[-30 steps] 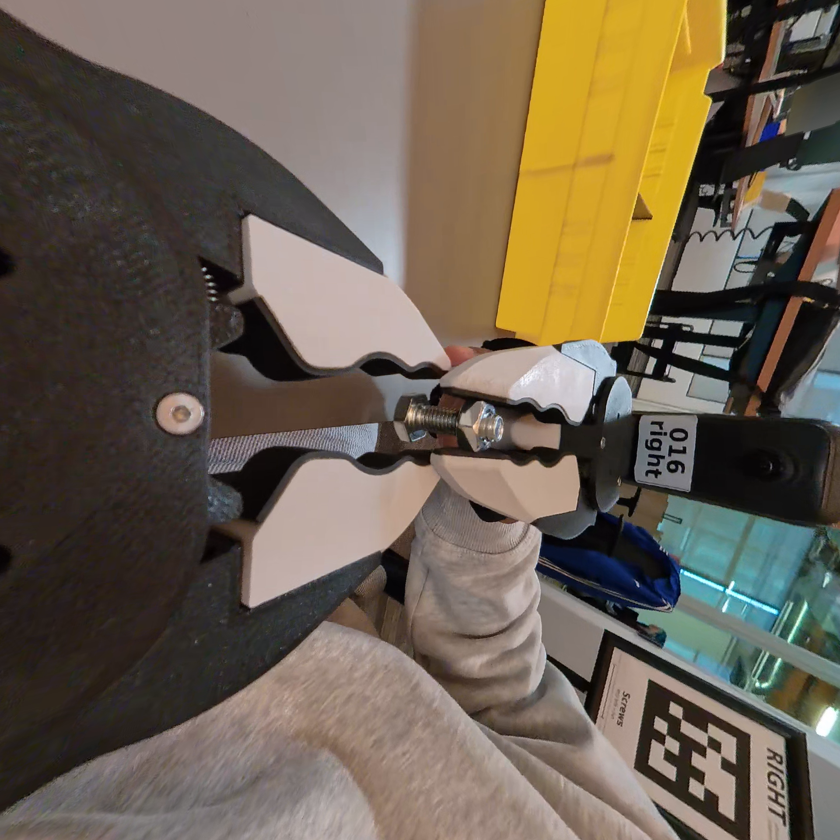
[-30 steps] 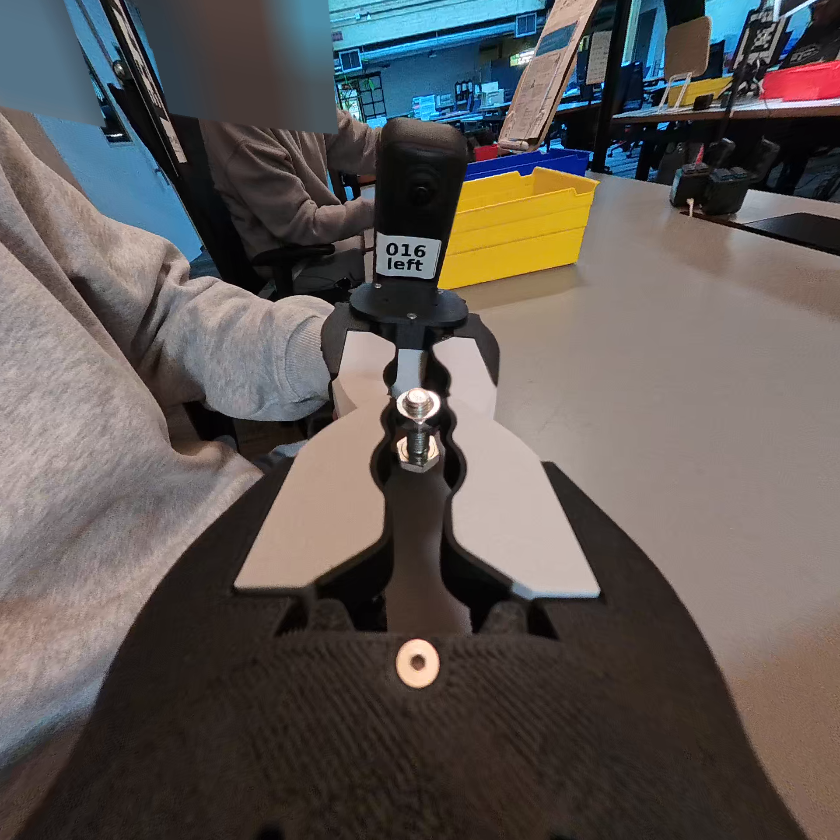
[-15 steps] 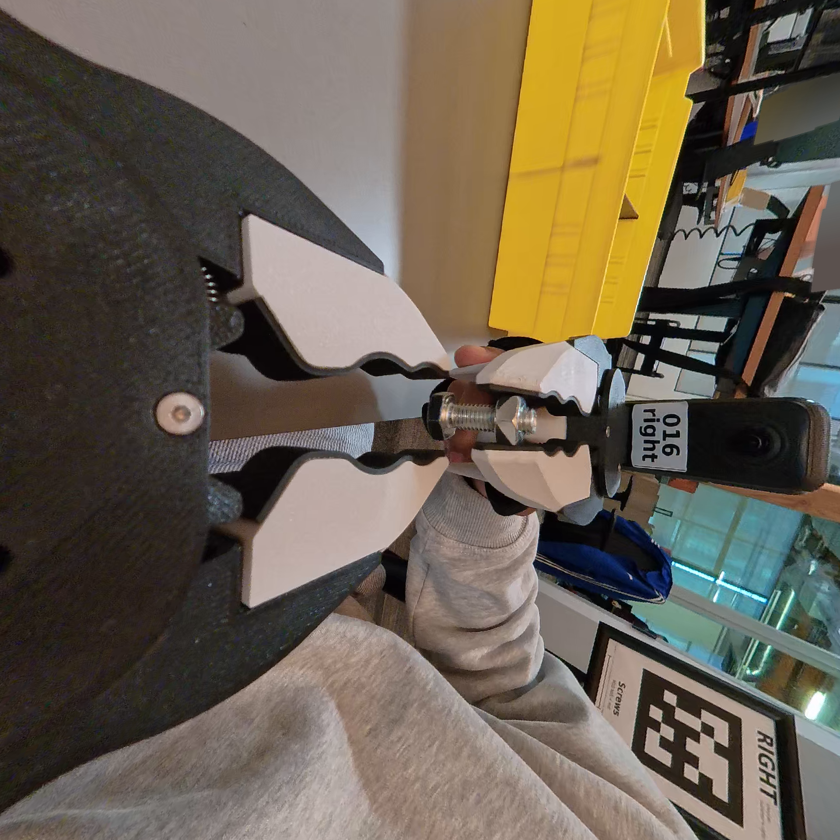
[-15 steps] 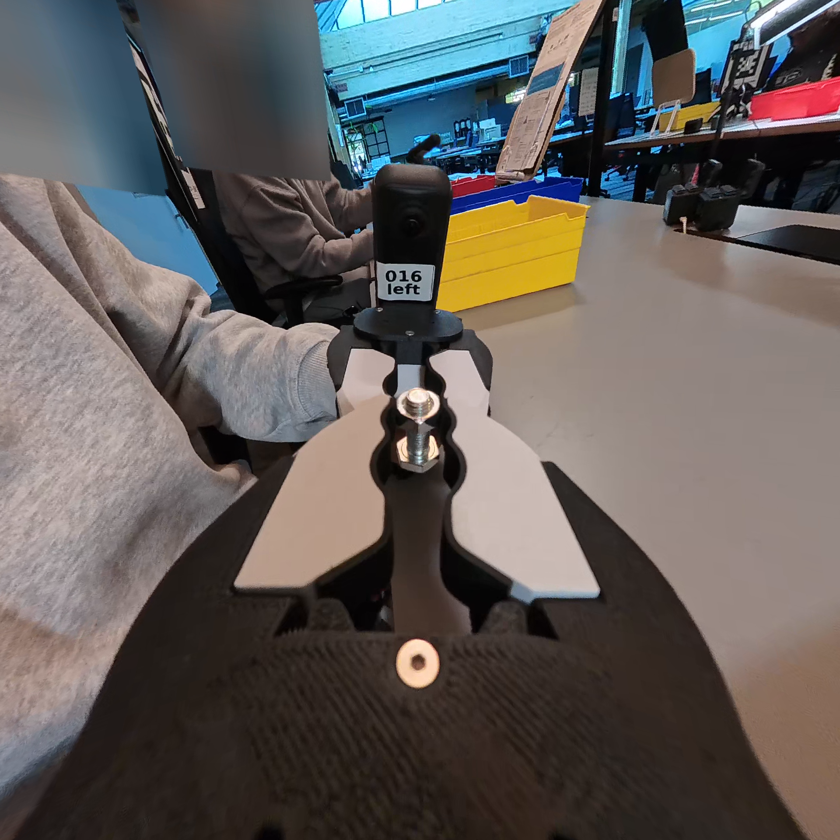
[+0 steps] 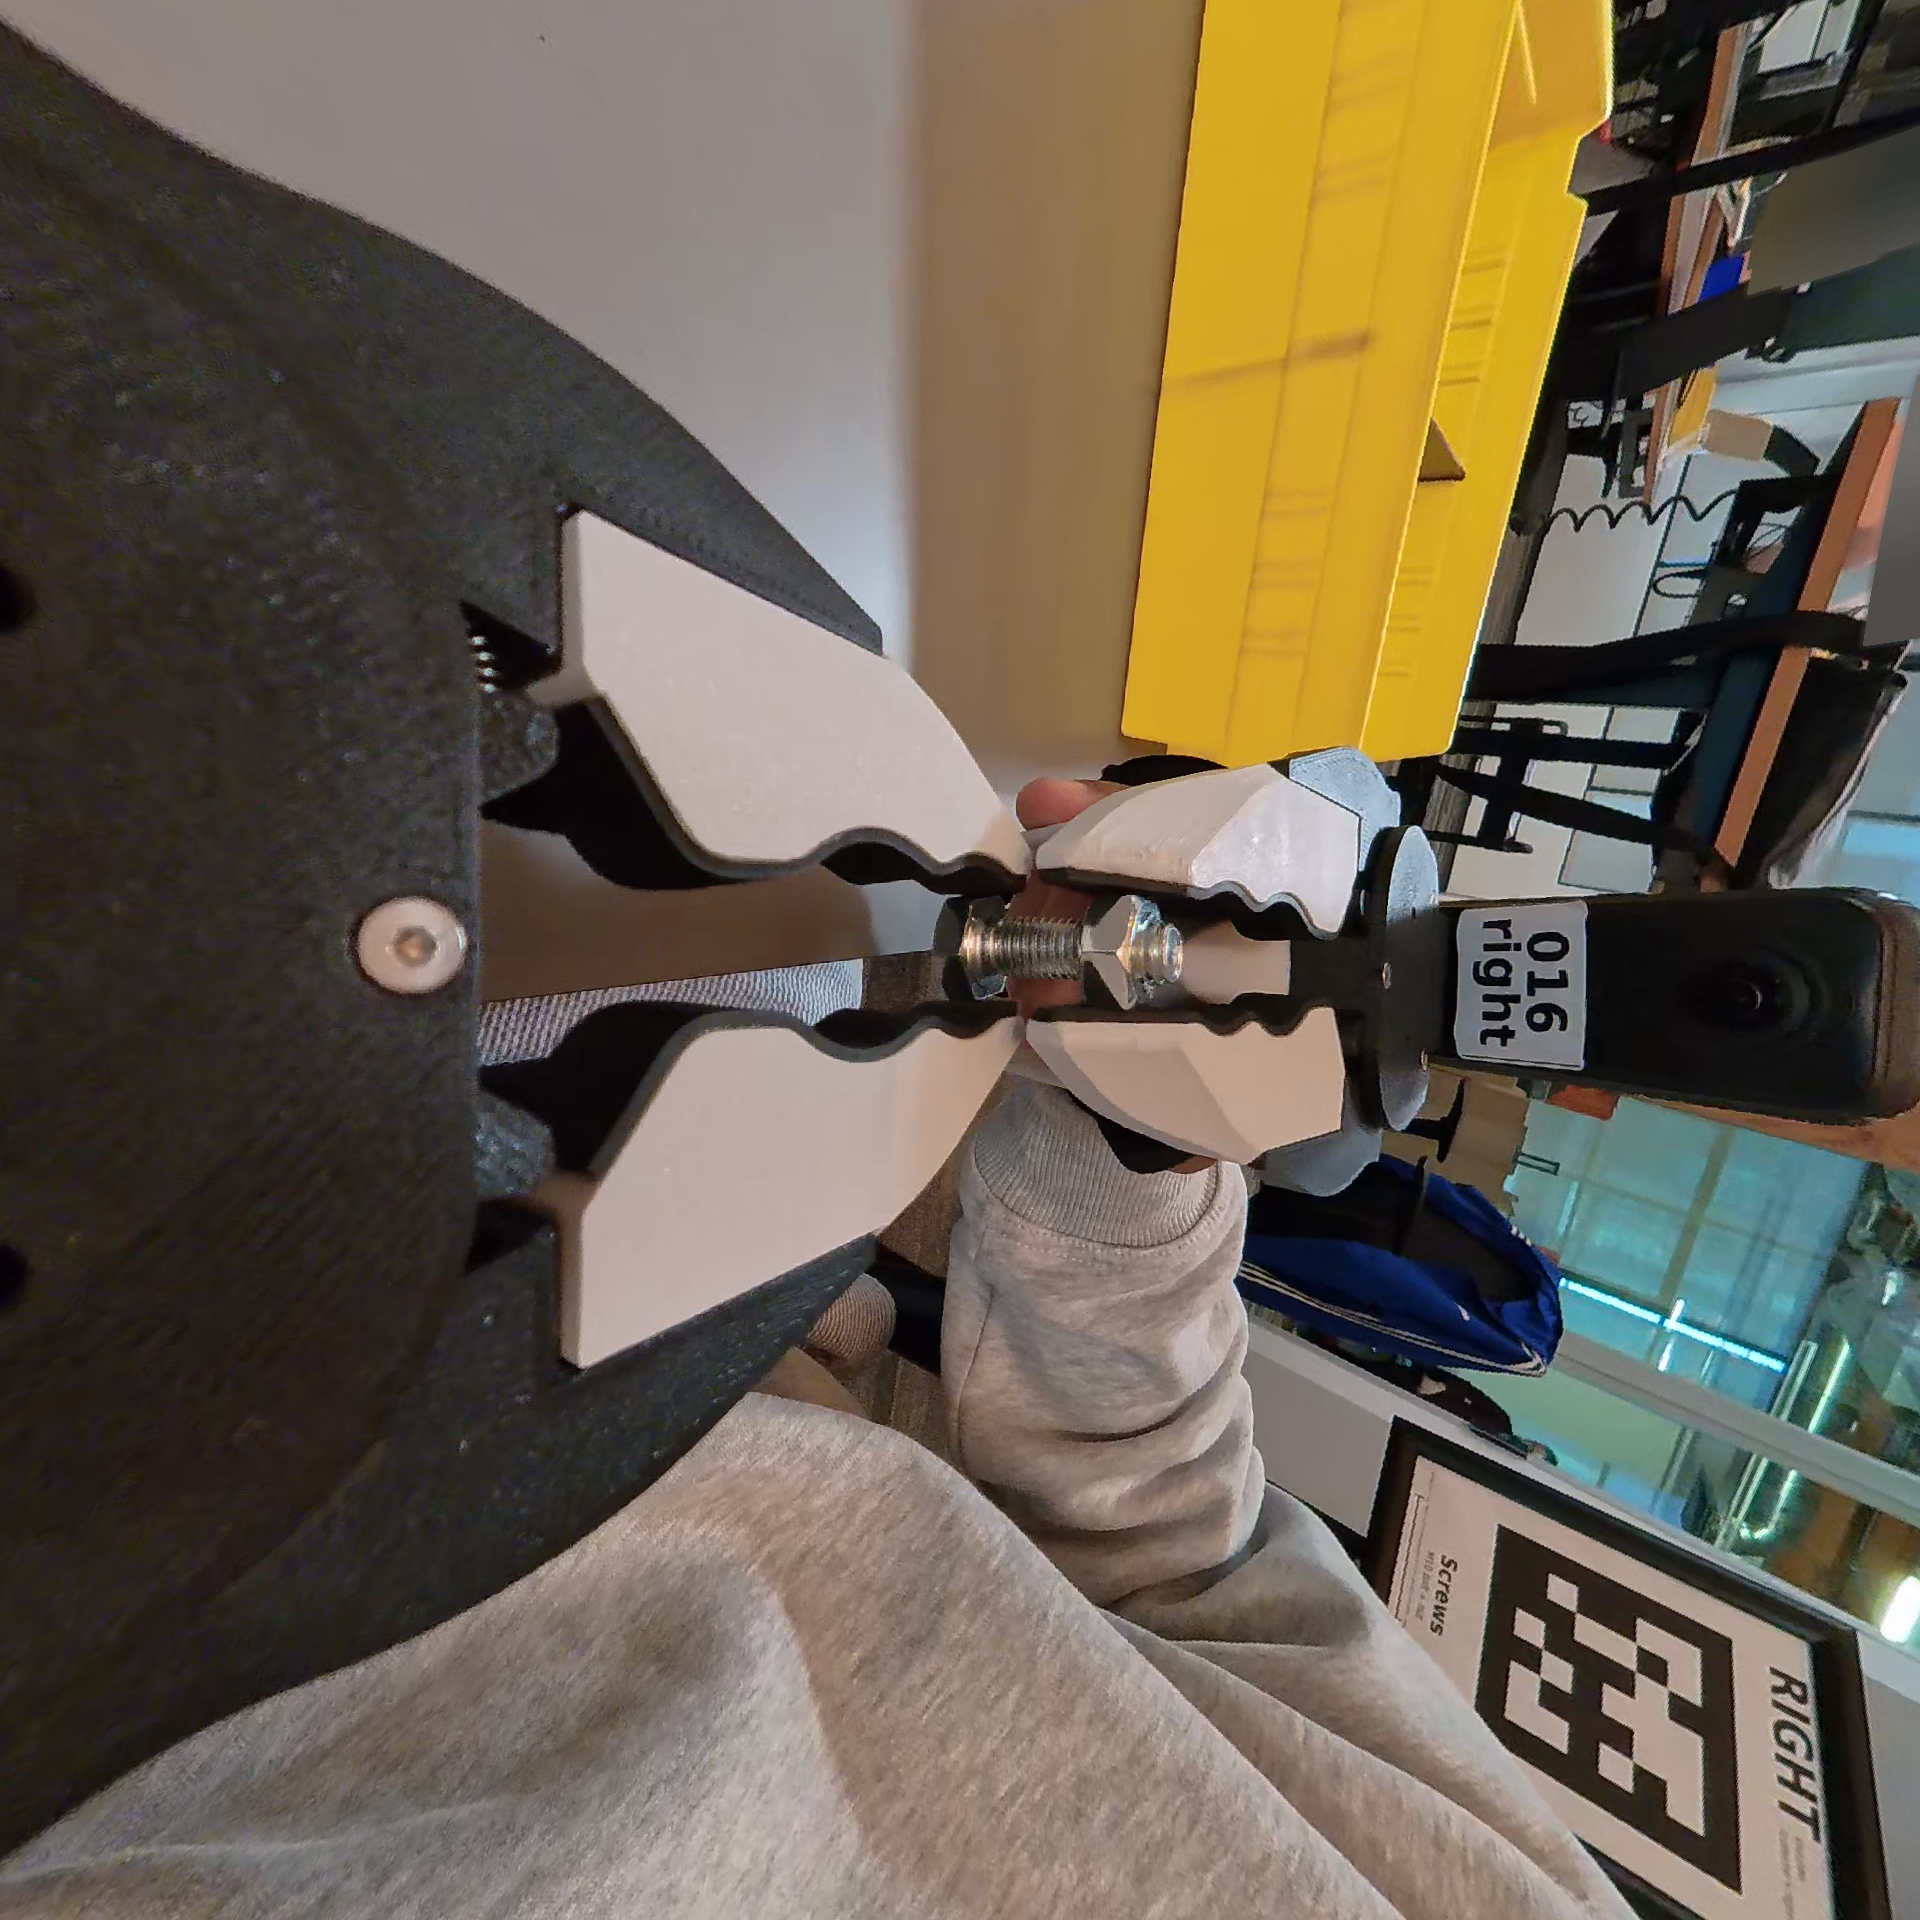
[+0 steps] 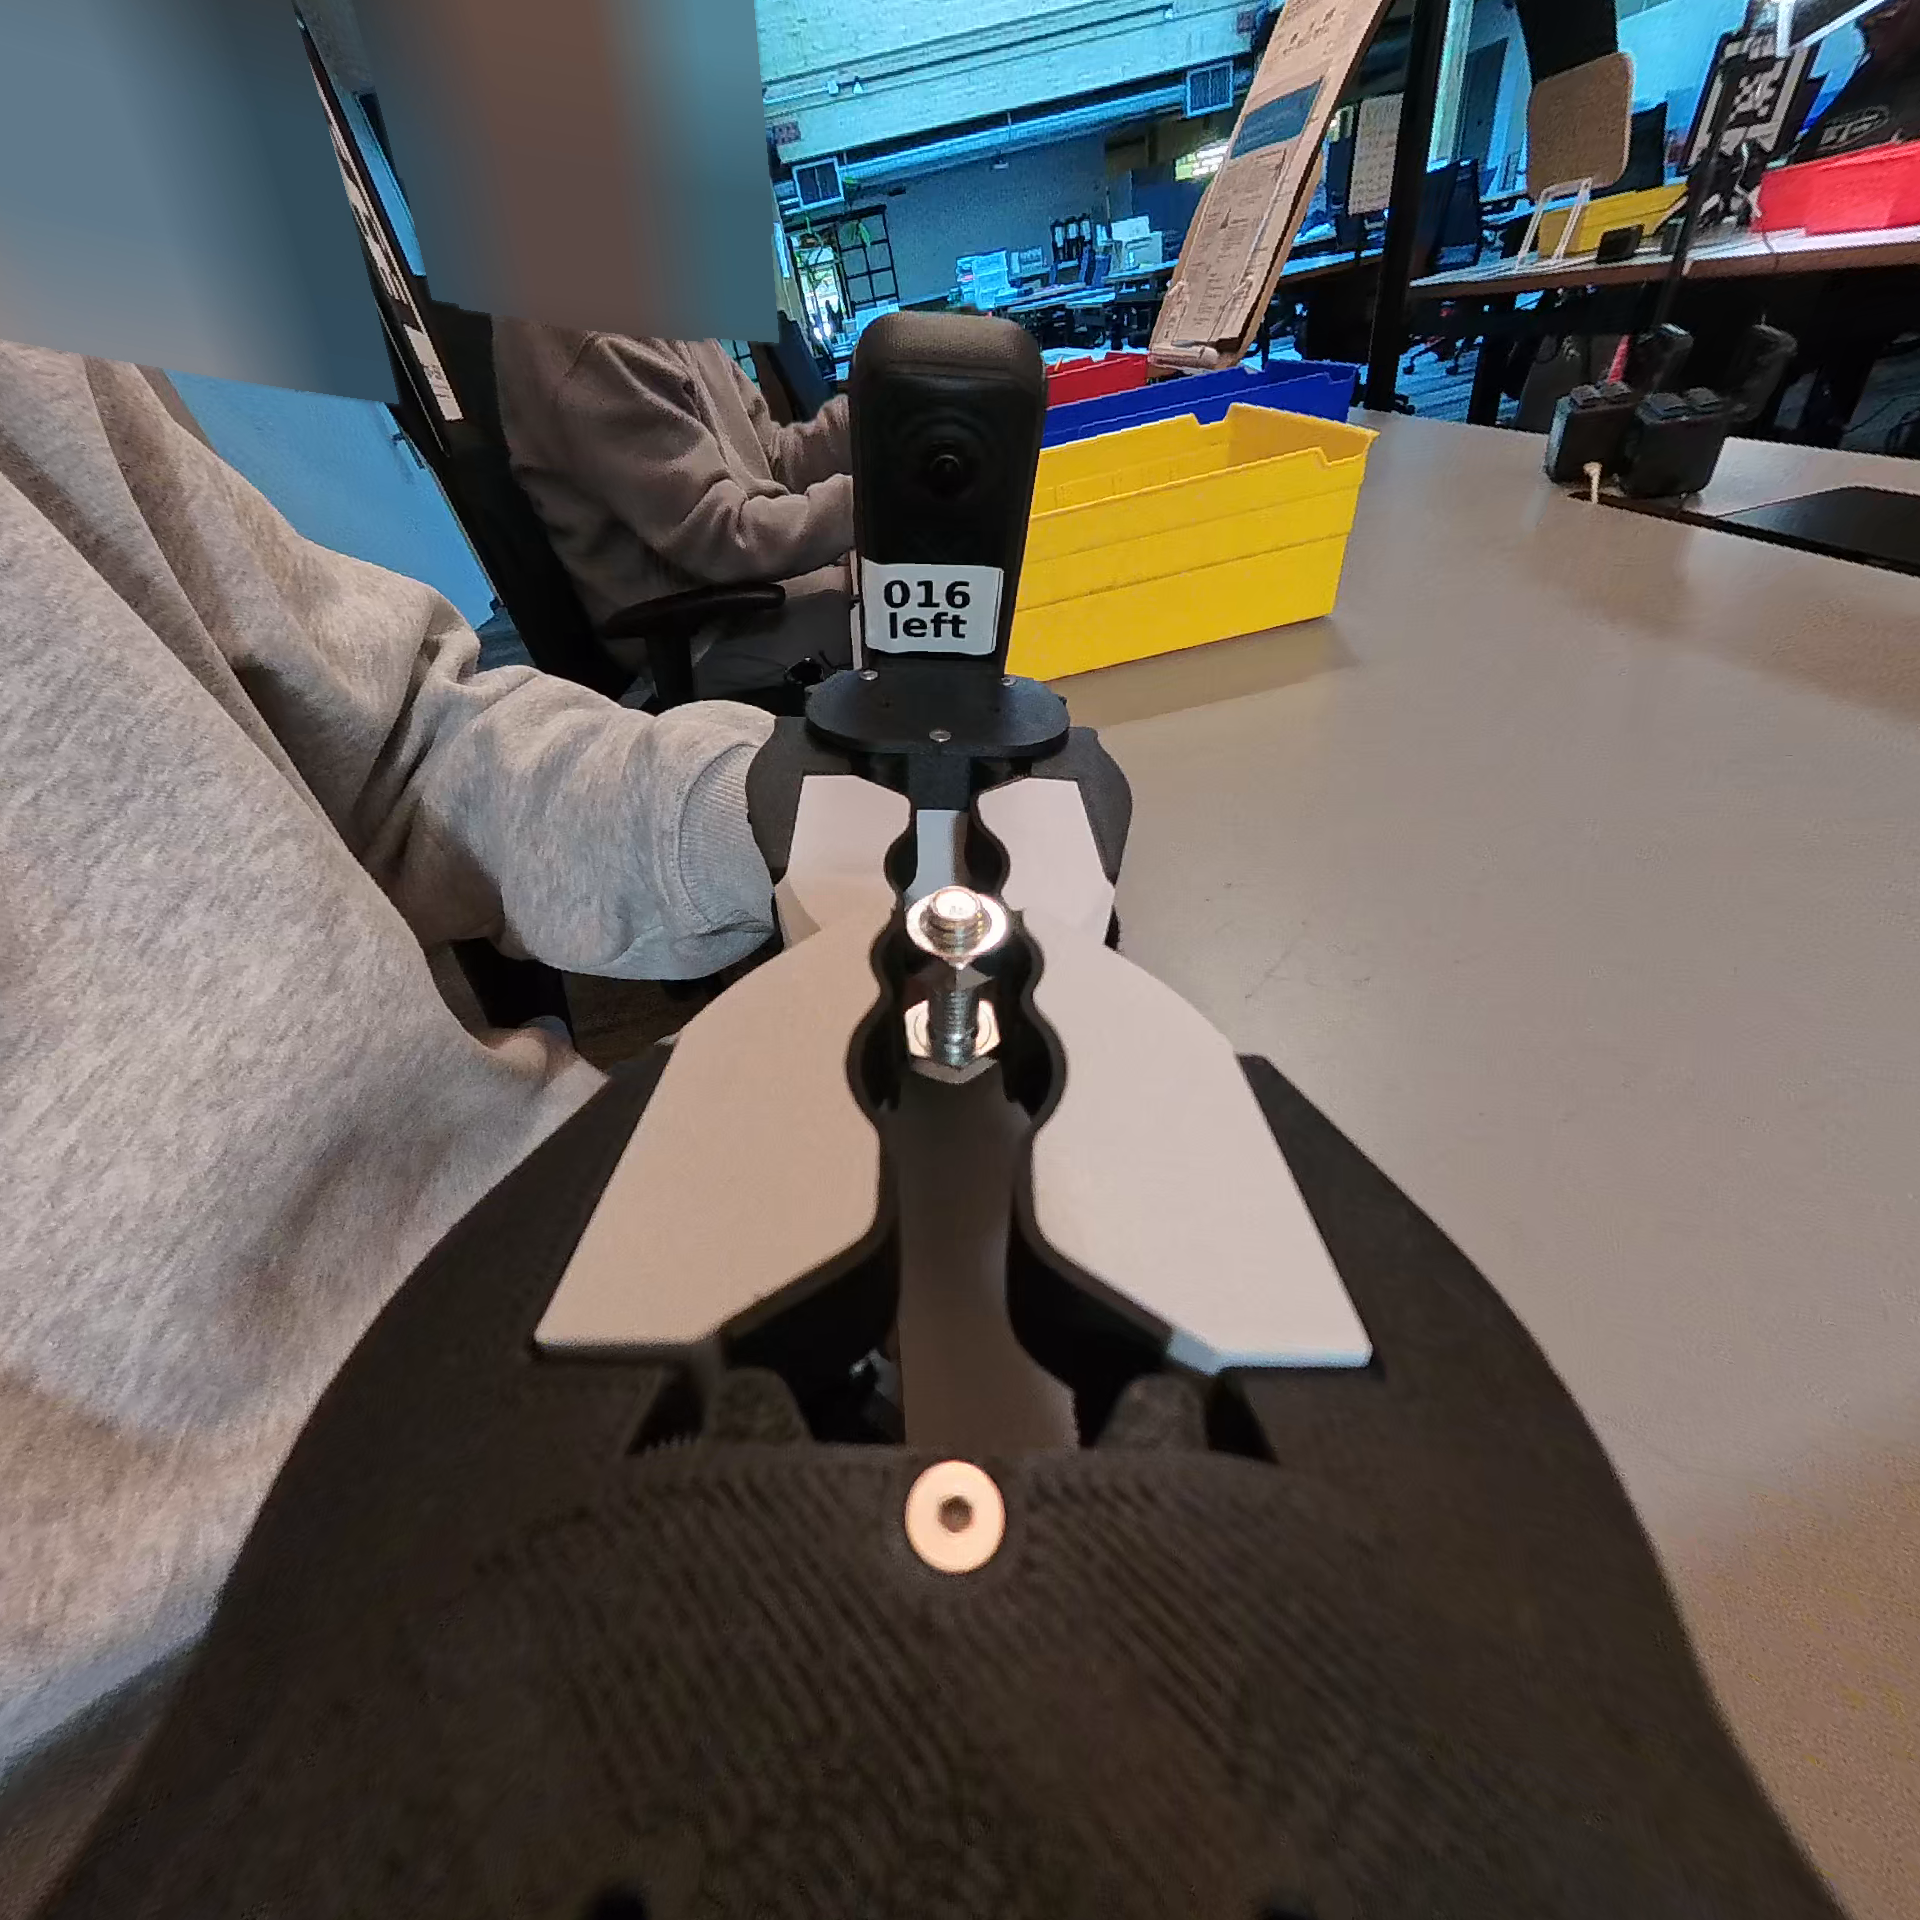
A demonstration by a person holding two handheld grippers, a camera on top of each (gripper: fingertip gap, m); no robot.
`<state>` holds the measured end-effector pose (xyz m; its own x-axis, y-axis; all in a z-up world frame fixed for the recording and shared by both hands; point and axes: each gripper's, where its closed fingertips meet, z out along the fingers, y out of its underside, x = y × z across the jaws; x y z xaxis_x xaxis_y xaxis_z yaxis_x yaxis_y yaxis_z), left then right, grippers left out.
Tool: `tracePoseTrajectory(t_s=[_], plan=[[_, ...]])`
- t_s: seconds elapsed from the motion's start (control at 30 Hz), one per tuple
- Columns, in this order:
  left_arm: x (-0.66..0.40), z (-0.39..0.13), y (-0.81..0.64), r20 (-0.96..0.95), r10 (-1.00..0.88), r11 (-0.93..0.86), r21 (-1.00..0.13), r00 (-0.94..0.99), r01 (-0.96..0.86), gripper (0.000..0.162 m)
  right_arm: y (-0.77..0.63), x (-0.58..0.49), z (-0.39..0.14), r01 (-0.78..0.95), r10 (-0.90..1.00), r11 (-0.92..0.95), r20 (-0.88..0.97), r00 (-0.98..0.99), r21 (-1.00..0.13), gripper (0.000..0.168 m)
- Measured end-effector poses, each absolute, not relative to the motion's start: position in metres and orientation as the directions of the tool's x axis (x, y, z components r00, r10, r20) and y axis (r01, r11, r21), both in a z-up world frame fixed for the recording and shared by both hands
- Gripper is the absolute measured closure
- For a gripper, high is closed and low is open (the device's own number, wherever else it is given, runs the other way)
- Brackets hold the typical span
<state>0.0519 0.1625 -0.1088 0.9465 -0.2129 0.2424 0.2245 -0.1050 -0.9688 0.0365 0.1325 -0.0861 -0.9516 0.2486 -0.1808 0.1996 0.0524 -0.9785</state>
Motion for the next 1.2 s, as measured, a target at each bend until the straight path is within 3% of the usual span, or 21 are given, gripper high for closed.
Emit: tracePoseTrajectory(t_s=[0.17, 0.47, 0.7, 1.0, 1.2], plan=[[0.048, -0.109, 0.164, 0.219, -0.189, -0.102, -0.974, 0.957, 0.203, 0.142, 0.133, 0.032, -0.085, 0.192, 0.274, 0.032, -0.176, -0.945, -0.981, 0.15], [0.021, -0.102, 0.16, 0.204, -0.051, -0.013, -0.979, 0.978, 0.204, 0.142, 0.143, 0.017, -0.069, 0.12, 0.392, -0.08, -0.142, -0.909, -0.989, 0.131], [0.0, -0.099, 0.156, 0.208, 0.078, 0.042, -0.978, 0.975, 0.205, 0.142, 0.137, 0.017, -0.062, 0.029, 0.475, -0.087, -0.067, -0.877, -0.996, 0.134], [0.002, -0.101, 0.159, 0.194, 0.085, 0.026, -0.981, 0.977, 0.193, 0.142, 0.132, 0.009, -0.07, 0.031, 0.528, -0.056, -0.056, -0.847, -0.998, 0.114], [-0.003, -0.1, 0.156, 0.196, 0.112, 0.039, -0.98, 0.974, 0.193, 0.142, 0.137, 0.011, -0.063, 0.001, 0.53, -0.08, -0.044, -0.847, -0.997, 0.126]])
